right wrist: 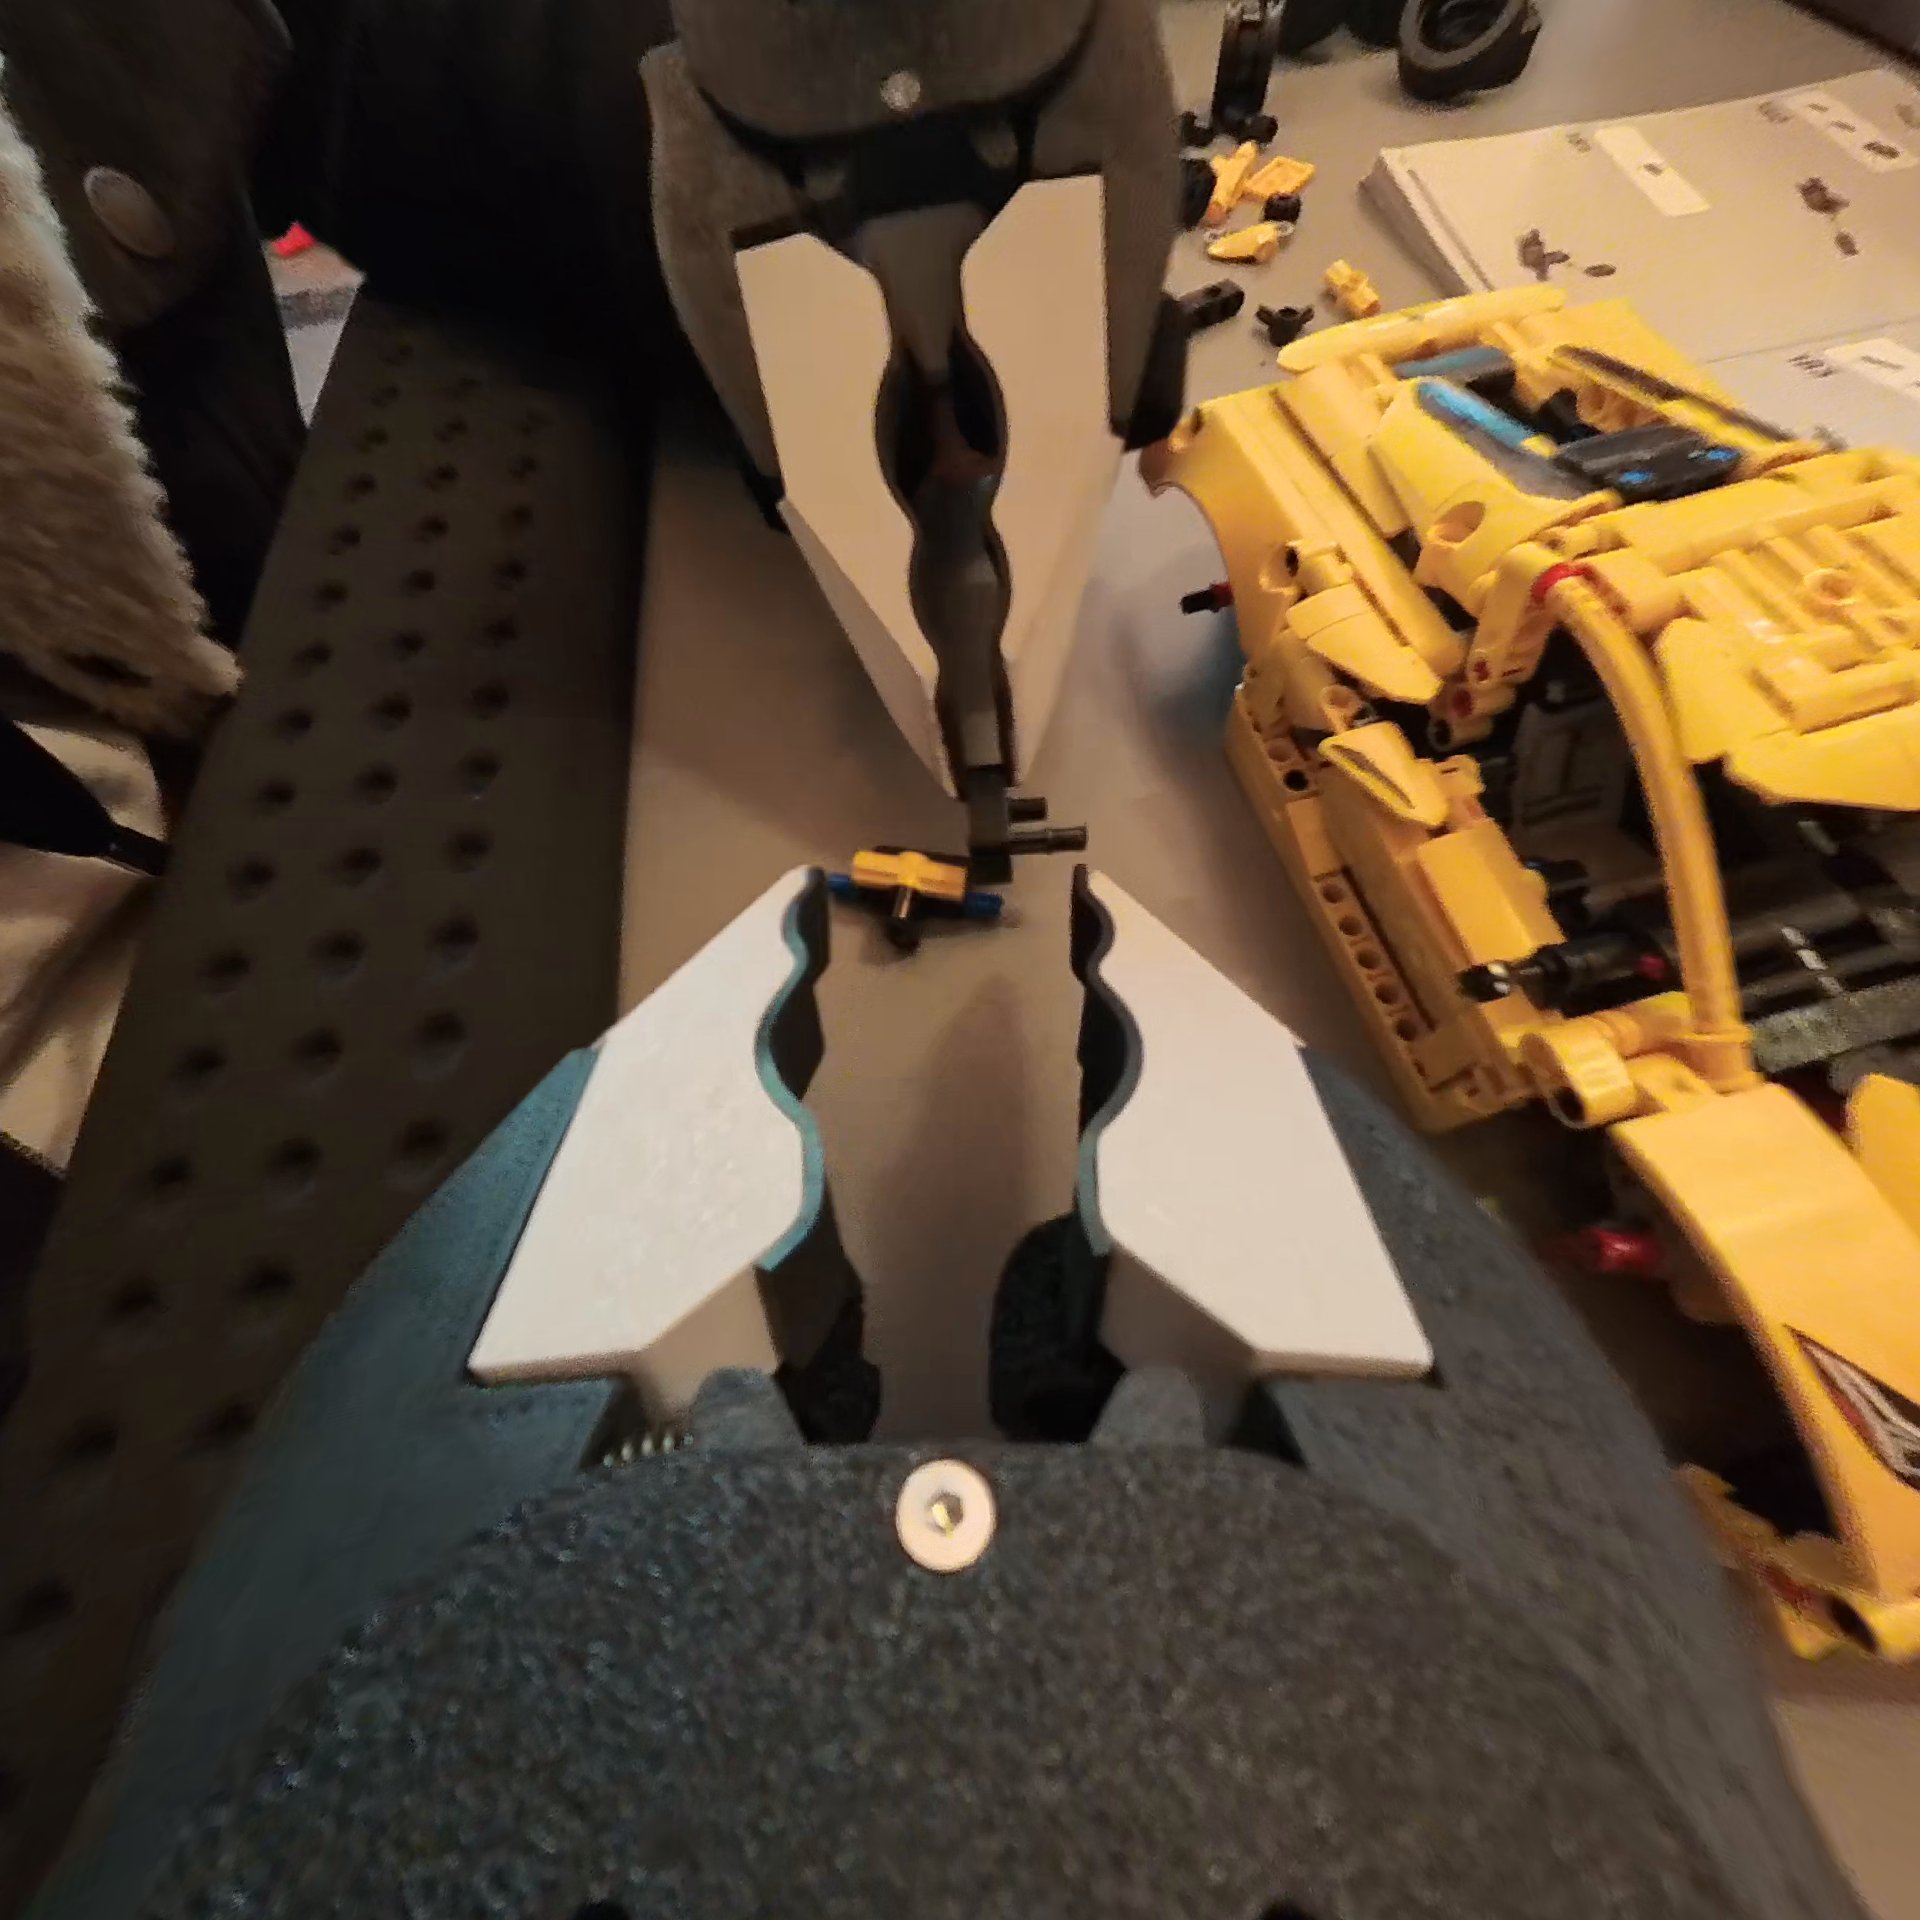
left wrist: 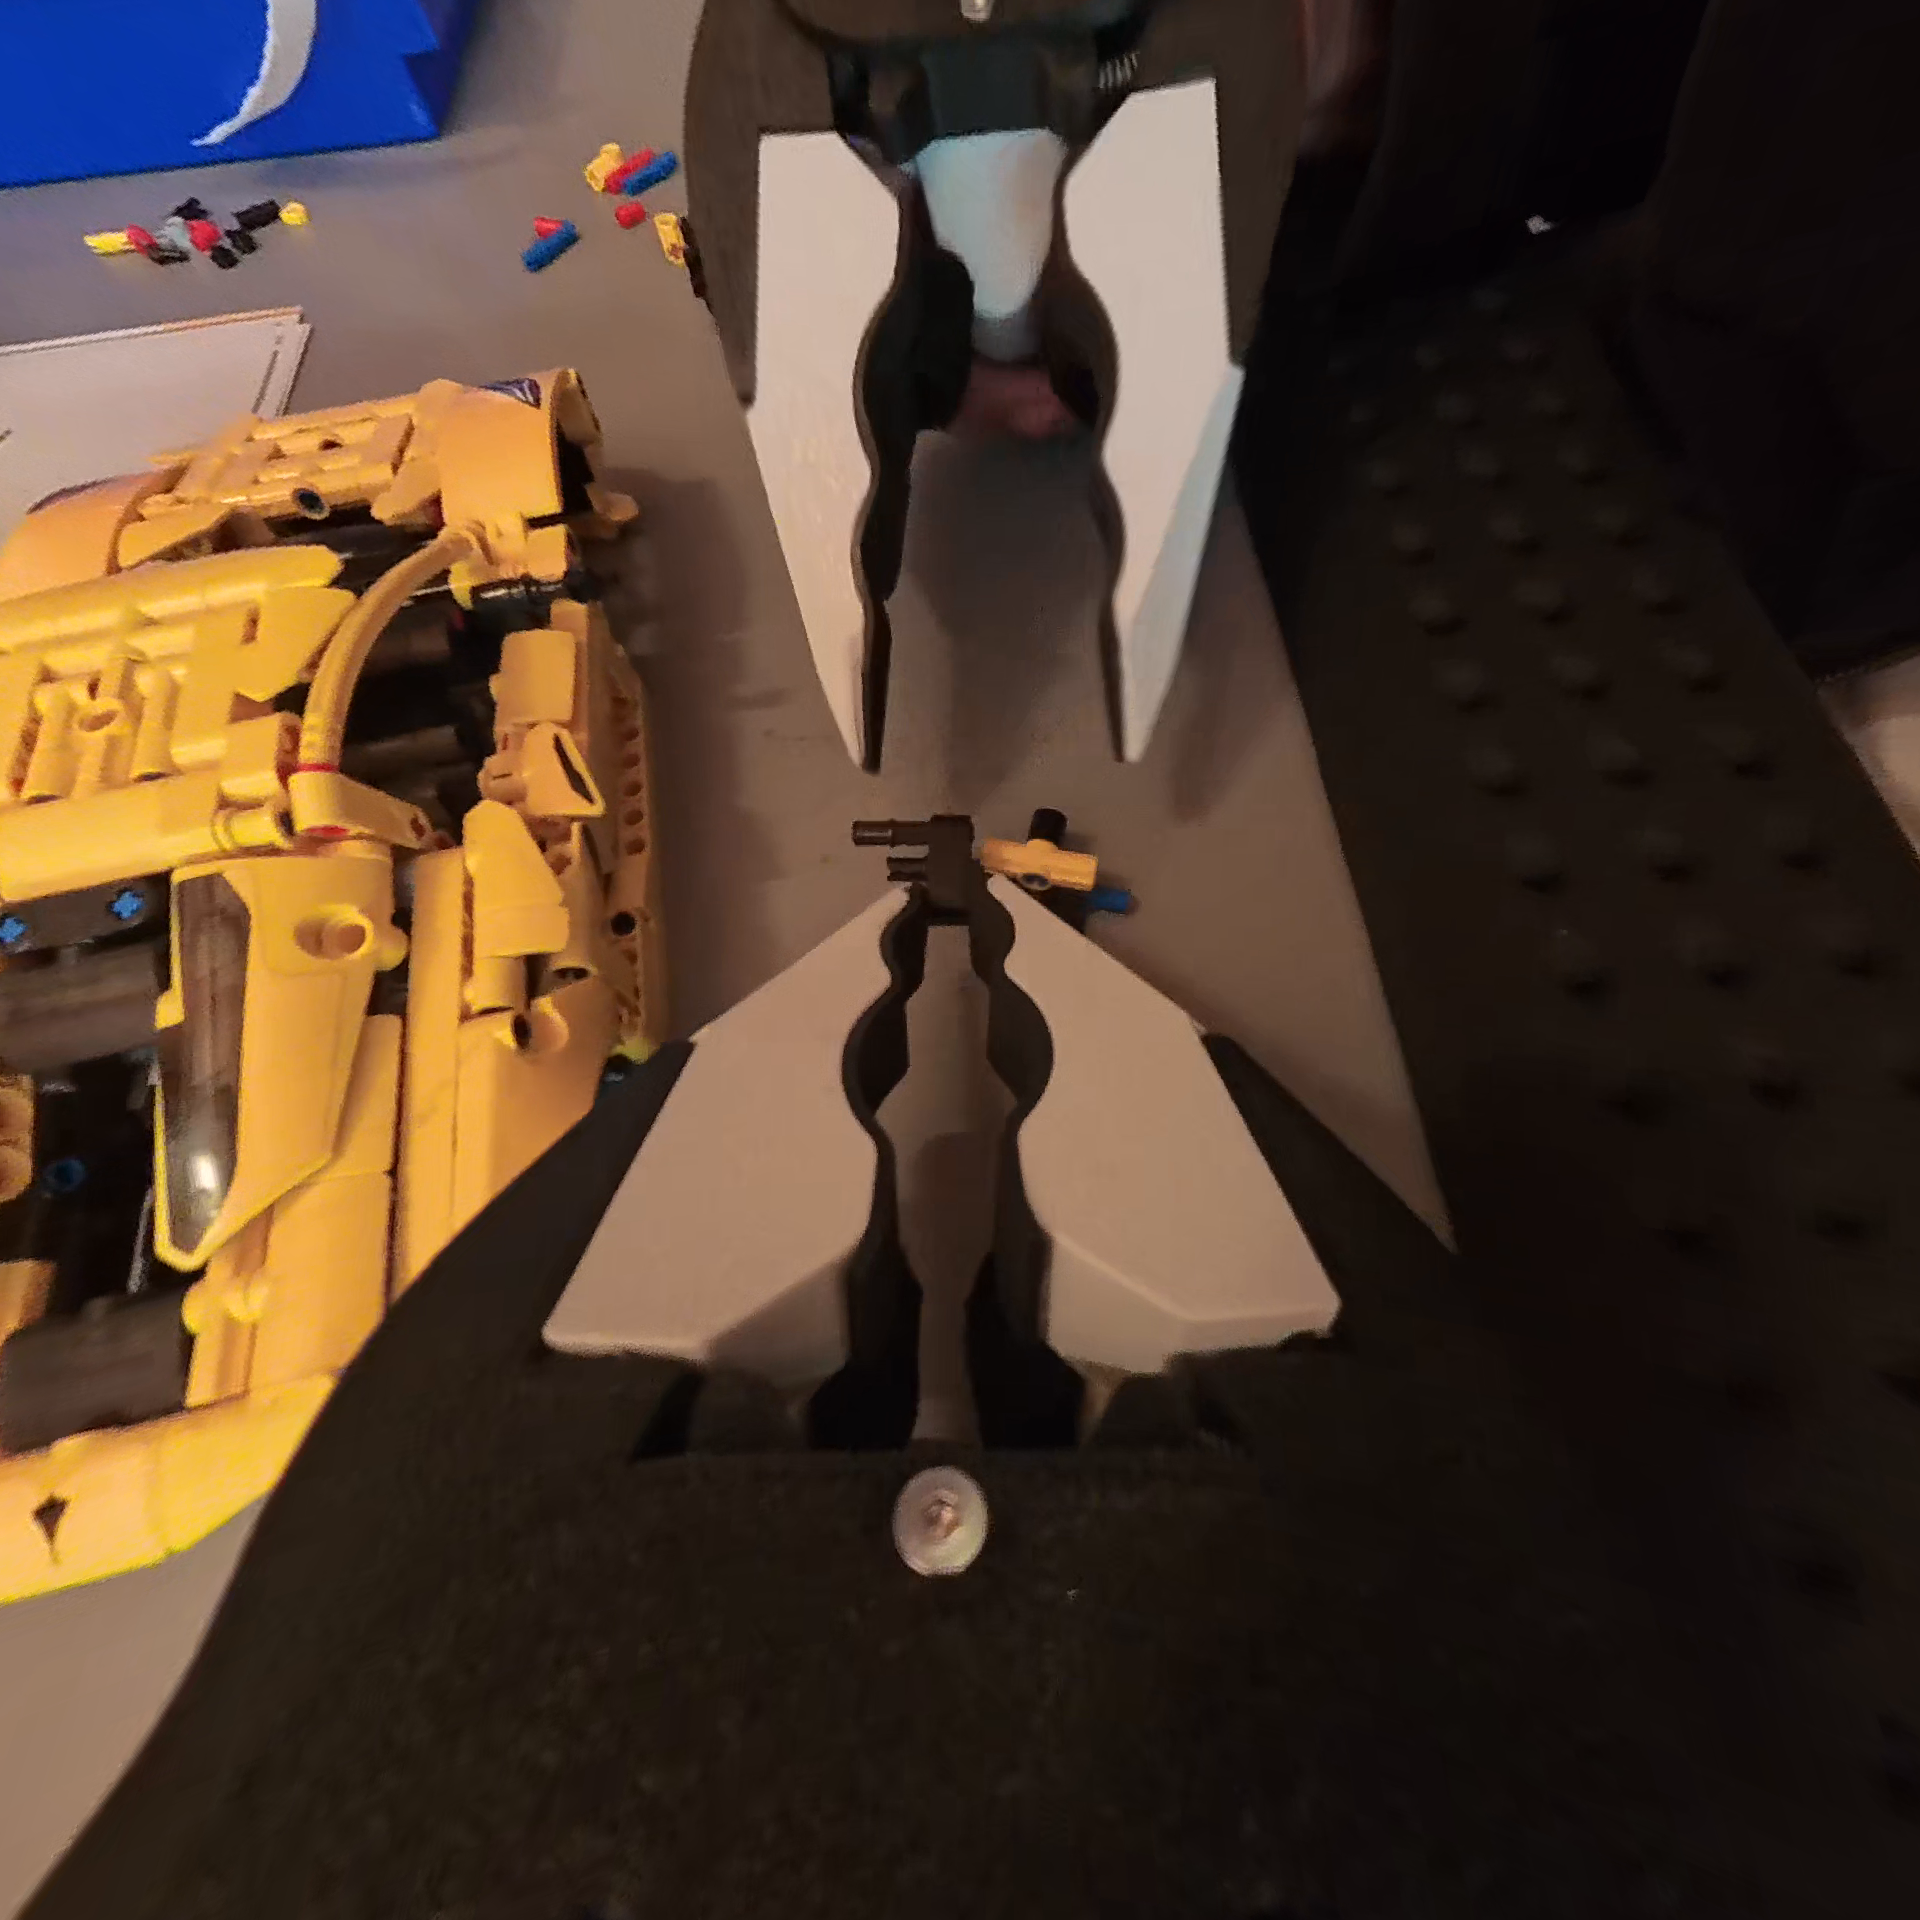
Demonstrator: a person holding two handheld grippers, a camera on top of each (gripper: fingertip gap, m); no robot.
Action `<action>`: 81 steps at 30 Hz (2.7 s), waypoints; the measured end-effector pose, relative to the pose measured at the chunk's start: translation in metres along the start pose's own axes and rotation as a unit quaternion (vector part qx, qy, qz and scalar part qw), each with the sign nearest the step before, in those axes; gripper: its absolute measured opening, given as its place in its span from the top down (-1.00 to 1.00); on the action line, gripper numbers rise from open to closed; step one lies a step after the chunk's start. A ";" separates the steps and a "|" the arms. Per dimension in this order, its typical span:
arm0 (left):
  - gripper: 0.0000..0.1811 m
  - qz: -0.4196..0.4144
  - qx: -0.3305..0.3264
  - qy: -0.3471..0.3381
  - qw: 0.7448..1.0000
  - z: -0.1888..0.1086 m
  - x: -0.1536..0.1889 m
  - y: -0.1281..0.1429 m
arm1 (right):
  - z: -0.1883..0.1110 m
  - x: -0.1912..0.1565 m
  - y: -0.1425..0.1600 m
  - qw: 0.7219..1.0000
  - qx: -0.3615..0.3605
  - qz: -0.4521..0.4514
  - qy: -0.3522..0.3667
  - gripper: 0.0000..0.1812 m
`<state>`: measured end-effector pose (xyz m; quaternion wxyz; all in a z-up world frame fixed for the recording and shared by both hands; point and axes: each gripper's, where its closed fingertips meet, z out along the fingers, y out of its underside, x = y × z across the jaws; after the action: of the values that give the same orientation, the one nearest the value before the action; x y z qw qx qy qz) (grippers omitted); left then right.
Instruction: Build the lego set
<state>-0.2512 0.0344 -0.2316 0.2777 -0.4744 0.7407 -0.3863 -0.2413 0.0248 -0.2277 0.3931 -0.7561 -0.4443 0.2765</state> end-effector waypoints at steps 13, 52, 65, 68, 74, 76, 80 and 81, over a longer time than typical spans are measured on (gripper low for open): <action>0.92 0.042 -0.017 0.050 0.998 0.005 0.003 0.006 | 0.016 0.008 0.007 0.997 -0.042 -0.032 0.064 0.28; 0.92 0.005 -0.028 0.041 0.999 0.005 0.007 0.007 | 0.015 -0.004 0.005 0.999 -0.033 -0.017 0.033 0.28; 0.92 0.024 -0.032 0.017 0.999 0.008 0.002 0.005 | 0.009 -0.003 0.009 0.997 -0.047 -0.038 0.053 0.36; 0.92 0.030 -0.035 0.017 0.999 0.010 0.004 0.005 | 0.005 -0.007 0.007 0.998 -0.041 -0.022 0.049 0.50; 0.92 0.030 -0.033 0.010 0.999 0.010 0.002 0.004 | 0.003 -0.023 0.011 0.999 -0.049 -0.004 0.006 0.79; 0.92 0.027 -0.027 0.013 0.999 0.009 0.002 0.002 | 0.003 -0.024 0.014 0.998 -0.060 -0.008 0.004 0.80; 0.92 0.031 -0.033 0.019 0.999 0.010 0.006 0.004 | 0.009 -0.025 0.021 0.997 -0.077 -0.005 -0.003 0.76; 0.92 0.033 -0.035 0.019 0.999 0.011 0.006 0.005 | 0.010 -0.025 0.021 0.997 -0.079 -0.005 -0.004 0.74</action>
<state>-0.2475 0.0267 -0.2415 0.2590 -0.4517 0.7741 -0.3600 -0.2505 -0.0002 -0.2491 0.3320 -0.7811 -0.4704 0.2417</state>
